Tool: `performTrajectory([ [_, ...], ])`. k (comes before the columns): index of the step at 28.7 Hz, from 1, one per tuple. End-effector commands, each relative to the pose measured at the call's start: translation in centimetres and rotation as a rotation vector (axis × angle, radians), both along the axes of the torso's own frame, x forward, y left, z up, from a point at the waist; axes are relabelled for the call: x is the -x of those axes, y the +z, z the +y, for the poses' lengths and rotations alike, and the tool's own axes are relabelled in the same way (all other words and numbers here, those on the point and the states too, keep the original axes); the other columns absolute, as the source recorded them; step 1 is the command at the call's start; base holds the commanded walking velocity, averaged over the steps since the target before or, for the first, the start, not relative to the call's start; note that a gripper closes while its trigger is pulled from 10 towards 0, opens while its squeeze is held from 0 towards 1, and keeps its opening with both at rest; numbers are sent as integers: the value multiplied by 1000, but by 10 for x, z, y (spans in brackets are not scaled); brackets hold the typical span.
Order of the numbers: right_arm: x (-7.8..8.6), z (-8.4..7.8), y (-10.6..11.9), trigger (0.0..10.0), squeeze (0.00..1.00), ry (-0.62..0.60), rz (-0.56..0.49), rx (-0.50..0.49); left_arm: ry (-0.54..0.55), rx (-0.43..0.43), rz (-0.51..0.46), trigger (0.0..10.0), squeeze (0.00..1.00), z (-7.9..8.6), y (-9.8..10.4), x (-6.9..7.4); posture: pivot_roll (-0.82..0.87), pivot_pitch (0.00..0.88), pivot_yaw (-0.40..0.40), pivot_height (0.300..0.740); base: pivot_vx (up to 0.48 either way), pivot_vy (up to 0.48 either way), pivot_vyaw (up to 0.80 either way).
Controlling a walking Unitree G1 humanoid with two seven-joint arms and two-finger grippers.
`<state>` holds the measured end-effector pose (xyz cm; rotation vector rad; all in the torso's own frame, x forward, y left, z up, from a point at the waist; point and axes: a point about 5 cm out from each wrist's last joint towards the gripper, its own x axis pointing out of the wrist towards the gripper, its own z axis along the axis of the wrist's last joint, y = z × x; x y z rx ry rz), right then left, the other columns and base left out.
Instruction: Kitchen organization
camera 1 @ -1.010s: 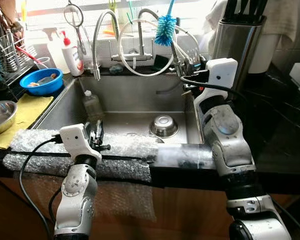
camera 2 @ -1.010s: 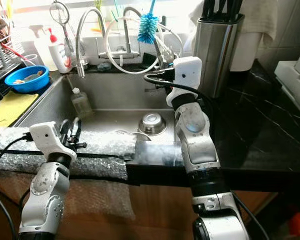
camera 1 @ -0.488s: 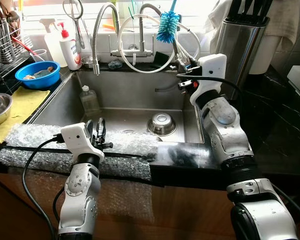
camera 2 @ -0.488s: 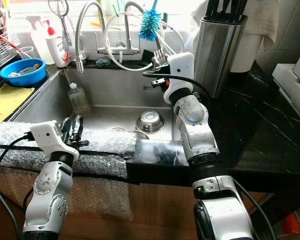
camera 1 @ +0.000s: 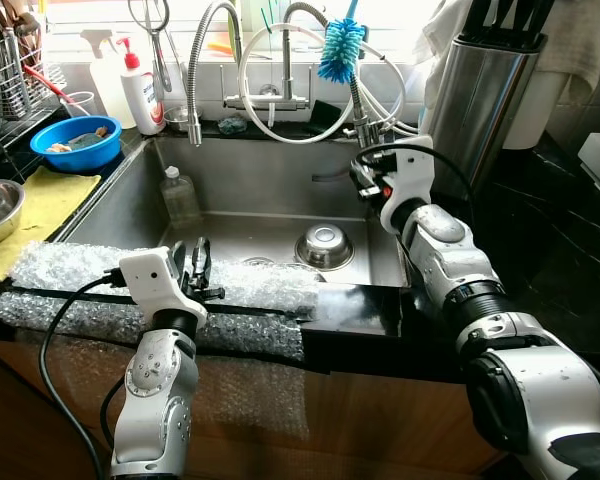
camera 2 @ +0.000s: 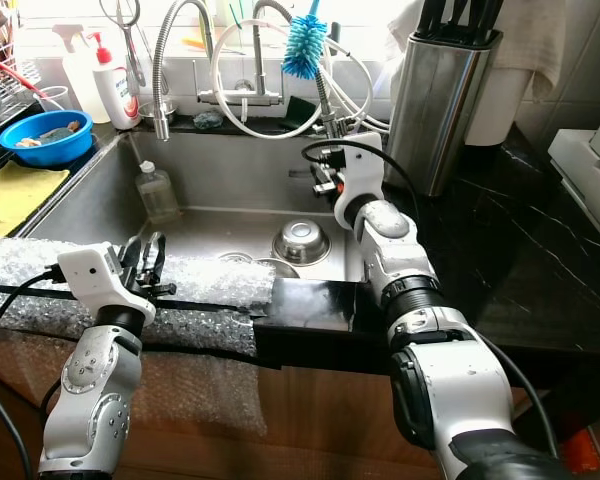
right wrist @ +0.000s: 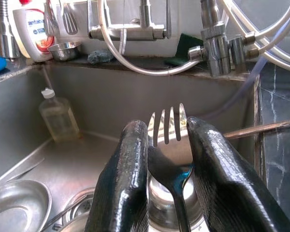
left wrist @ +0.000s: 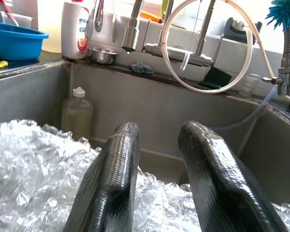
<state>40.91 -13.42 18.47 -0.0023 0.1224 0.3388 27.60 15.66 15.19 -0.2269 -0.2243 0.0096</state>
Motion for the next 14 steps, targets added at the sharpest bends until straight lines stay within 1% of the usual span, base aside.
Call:
performTrajectory([
  [1,-1,-3,-4,10000,0,-11,55,-13,-10,9,29,10000,0,0,-4,4,67,0,-2,740,0,0,0],
  [4,0,-4,-10,10000,0,-25,83,-24,-13,11,33,10000,0,-1,-4,5,72,0,-3,740,0,0,0],
  [7,1,-2,-15,10000,0,-25,124,-57,-24,13,43,10000,0,-2,-5,5,75,0,-4,740,0,0,0],
  [11,2,2,-18,10000,0,-13,146,-52,-35,14,52,10000,0,-3,-5,6,75,0,-5,740,0,0,0],
  [14,4,6,-25,10000,0,15,188,-26,-55,16,67,10000,0,-6,-8,7,75,0,-7,740,0,0,0],
])
